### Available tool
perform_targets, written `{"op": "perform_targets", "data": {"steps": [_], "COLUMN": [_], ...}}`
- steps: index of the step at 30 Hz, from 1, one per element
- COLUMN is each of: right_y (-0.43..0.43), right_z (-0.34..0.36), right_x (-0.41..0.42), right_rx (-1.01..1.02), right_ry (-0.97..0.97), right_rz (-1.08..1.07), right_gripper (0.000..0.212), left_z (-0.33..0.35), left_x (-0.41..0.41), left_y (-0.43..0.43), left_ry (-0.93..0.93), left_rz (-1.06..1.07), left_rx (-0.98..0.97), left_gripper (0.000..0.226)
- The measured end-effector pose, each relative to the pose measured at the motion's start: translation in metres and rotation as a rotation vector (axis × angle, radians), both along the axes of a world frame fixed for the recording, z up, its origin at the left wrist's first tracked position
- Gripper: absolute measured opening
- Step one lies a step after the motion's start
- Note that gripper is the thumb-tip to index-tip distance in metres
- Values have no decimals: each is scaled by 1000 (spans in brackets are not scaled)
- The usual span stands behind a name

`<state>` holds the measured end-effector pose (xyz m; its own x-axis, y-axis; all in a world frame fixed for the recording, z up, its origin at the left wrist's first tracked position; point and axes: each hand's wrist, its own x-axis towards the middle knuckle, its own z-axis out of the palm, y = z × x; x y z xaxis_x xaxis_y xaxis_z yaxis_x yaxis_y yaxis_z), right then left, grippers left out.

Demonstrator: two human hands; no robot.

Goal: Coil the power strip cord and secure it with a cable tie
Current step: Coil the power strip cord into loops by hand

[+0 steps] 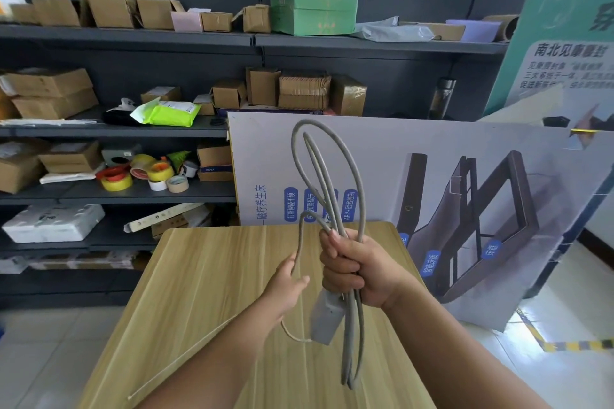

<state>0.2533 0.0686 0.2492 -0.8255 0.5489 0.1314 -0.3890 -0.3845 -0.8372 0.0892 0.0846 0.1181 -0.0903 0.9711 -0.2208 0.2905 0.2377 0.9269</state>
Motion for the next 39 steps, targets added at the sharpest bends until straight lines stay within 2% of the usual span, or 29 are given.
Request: {"op": "perform_targets", "data": {"steps": [3,6,8,12,14,18,21,23,27,31,33,34,36,39], "right_y": [2,8,12,23,26,26,23,20,17,18,20,21,24,23], "right_z": [10,16,15,-6,-19,-39,-46,-47,-43,-38,-38,-39,-40,-32], "right_x": [4,12,19,24,24,16,7,3,-1,-5,-6,-6,-4,3], "right_rx": [19,31,39,76,67,30,88,135,191,199,188,204,247,193], "right_ry": [1,-63,-171,-411,-483,-573,-624,-604,-557,-631,-646,-662,-686,-540], "right_rz": [-13,-168,-343,-596,-655,-727,-755,-689,-590,-653,-683,-704,-732,-636], "right_gripper": [28,29,28,25,23,20,23,18,16,13,17,20,27,32], "left_z": [-12,-35,-36,7,38,89,107,109,104,104,103,102,90,43], "left_x": [-2,-12,-17,-16,-12,-4,10,20,29,30,25,22,15,10], "left_y": [-5,-11,-13,-9,-6,-1,-4,-5,-2,-2,-1,1,5,4], "left_ry": [109,143,26,-340,-455,-525,-438,-365,-224,133,302,319,207,-45], "left_rz": [-78,-91,30,309,343,281,158,103,99,92,95,101,116,187], "left_rx": [-29,-25,24,135,182,253,243,226,196,348,418,412,286,-67], "left_gripper": [19,23,18,15,12,17,20,21,27,21,26,32,43,45]}}
